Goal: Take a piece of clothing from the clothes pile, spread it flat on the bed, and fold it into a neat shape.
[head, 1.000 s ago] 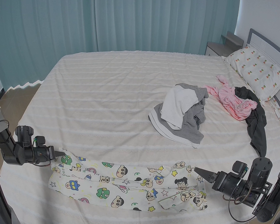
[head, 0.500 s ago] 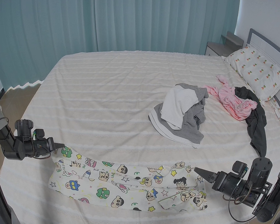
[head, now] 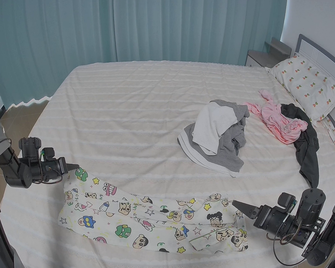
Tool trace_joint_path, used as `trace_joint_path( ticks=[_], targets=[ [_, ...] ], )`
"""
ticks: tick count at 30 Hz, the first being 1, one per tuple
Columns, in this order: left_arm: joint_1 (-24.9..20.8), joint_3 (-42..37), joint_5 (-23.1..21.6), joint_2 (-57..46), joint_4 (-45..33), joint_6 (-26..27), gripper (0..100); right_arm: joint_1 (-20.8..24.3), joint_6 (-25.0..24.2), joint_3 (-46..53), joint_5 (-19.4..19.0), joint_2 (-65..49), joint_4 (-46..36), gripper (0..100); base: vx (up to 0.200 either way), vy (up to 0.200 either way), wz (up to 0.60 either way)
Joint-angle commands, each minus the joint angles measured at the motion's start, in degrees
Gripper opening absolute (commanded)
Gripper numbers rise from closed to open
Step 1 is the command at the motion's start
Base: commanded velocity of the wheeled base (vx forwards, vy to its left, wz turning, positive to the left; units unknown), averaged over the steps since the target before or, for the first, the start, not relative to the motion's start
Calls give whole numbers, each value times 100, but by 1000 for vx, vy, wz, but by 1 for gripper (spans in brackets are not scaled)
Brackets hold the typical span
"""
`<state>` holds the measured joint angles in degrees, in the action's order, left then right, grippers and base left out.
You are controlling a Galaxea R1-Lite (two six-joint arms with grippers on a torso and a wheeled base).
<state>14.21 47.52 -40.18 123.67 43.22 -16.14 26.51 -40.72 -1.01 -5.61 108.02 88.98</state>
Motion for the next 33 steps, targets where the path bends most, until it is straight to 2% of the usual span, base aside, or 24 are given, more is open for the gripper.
trace_joint_path(
  ticks=[1,12,18,24,25,29,33],
  targets=[
    [-15,29,1,25,161,-117,0,3,2,101,-2,-9,76,100,0,0,0],
    [-15,-94,37,201,389,-170,0,3,2,101,-2,-9,76,100,0,0,0],
    [-6,-94,283,447,363,-135,0,3,2,101,7,0,76,100,0,0,0],
    [2,-146,300,561,354,-73,0,3,-6,101,-2,26,76,100,0,0,0],
    [2,-173,300,561,354,-65,100,3,-6,101,-2,26,76,100,0,0,0],
    [38,-243,300,553,354,-65,100,3,-6,101,-2,35,76,100,0,0,0],
    [310,-357,300,500,354,-47,100,3,-15,101,7,44,76,100,0,0,0]
  ],
)
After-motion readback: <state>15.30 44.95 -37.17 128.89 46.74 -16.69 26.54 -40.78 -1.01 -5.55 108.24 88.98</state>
